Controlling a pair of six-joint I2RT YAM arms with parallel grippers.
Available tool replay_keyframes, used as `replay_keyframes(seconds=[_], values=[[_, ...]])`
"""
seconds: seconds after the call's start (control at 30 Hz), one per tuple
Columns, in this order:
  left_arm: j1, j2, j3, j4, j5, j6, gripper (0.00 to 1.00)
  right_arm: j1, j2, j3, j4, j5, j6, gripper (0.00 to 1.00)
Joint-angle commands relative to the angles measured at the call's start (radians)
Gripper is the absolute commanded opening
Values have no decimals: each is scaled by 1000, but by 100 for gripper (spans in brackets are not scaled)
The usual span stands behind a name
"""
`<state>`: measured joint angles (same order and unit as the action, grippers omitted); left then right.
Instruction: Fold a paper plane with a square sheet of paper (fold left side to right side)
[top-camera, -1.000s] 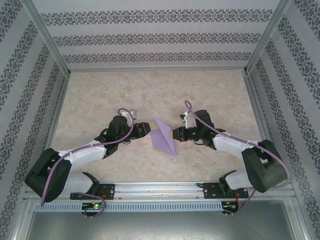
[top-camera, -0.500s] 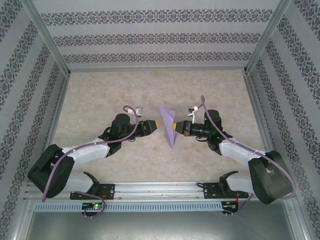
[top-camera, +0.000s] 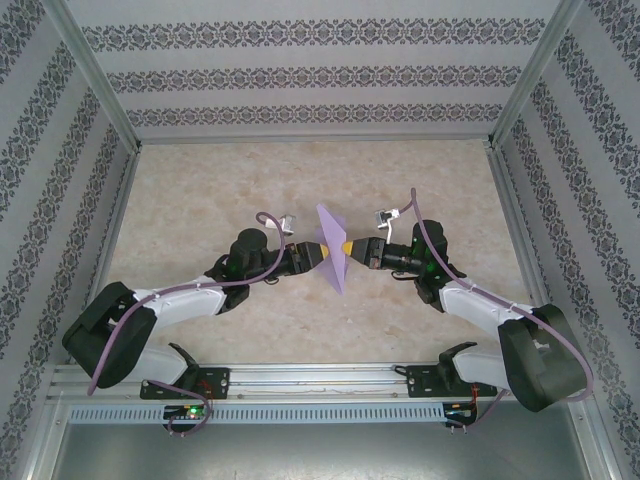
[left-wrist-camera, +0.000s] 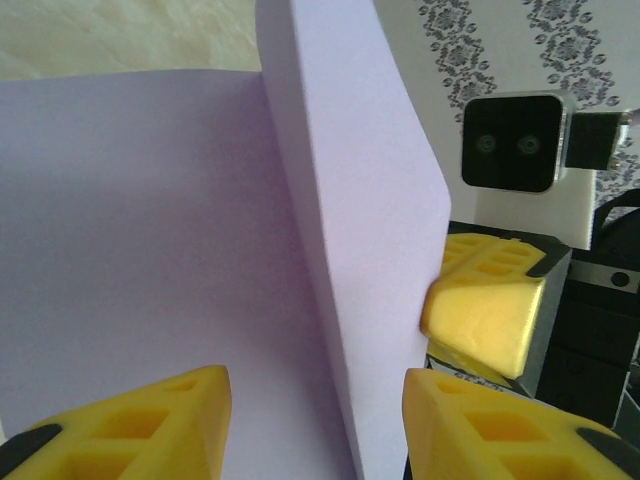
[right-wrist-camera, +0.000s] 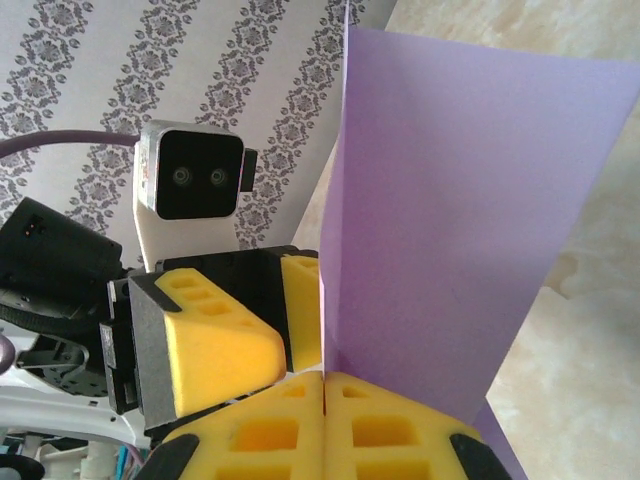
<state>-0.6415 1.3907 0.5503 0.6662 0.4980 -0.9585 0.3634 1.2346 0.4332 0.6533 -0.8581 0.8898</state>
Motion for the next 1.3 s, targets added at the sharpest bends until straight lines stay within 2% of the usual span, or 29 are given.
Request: replay_keyframes(seconds=[0.0,0.27,0.63,1.27], values=[[-14,25,23,113,20,-37,48,16,-6,-3,66,-20,22,0],[-23,56,34,165,30,-56,47,28,0,2,83,-4,37,0],[-29,56,42,176,31,-59,36,32,31,-2,120,7,55,0],[-29,9,42,83,3,-19,22,31,63,-12,123,28,60,0]])
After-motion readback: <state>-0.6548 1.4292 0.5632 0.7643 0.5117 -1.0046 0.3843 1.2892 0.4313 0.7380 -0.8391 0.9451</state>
